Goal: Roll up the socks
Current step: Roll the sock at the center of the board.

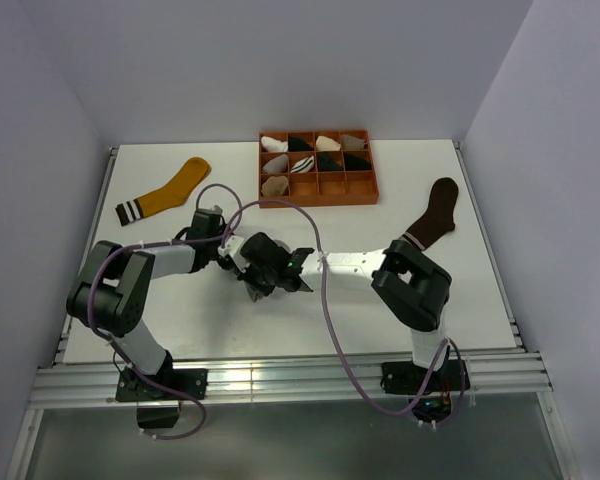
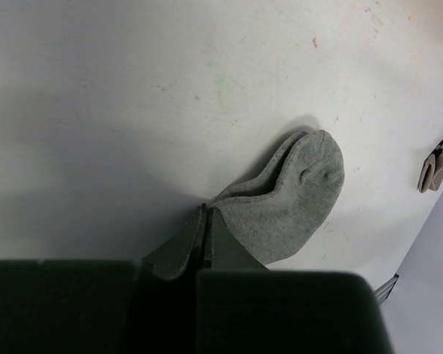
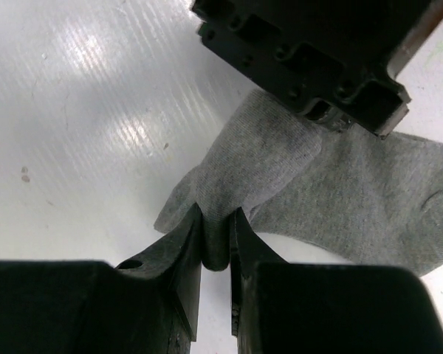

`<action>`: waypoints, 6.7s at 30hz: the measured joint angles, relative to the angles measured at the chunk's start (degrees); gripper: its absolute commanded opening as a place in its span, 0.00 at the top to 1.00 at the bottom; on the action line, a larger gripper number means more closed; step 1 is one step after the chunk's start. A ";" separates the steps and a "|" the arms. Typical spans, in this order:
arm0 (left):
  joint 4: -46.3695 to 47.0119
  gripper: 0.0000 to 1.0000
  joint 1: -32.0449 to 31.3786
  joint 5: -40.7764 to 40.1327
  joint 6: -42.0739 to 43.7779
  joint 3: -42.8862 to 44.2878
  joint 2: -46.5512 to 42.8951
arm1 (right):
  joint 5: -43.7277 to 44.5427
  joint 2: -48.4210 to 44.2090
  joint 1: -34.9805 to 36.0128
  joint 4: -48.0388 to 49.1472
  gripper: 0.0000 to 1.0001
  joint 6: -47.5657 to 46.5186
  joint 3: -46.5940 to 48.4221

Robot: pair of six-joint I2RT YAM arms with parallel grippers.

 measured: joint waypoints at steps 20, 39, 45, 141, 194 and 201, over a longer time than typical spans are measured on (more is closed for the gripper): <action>0.17 1.00 -0.94 2.49 0.04 0.98 1.29 | -9.68 -0.48 -1.05 2.23 1.00 0.17 -2.51; -9.25 0.41 0.46 -11.17 -1.95 0.98 -13.92 | -31.63 4.33 -12.22 4.90 1.00 9.27 -1.27; -10.43 0.39 1.97 -12.87 -4.50 -3.45 -21.62 | -32.13 4.74 -12.22 3.80 1.00 9.29 -0.39; -16.83 1.00 -8.76 -16.35 -7.15 0.68 -9.44 | 20.72 1.79 4.83 9.92 0.49 15.34 -4.92; 8.94 0.59 -7.58 -14.12 -17.59 -19.65 -19.65 | -55.08 17.84 -22.93 -10.27 1.00 17.97 13.31; 11.34 0.82 -7.72 -14.51 -19.15 -19.02 -16.72 | -53.46 16.00 -23.04 -6.03 0.75 20.15 9.81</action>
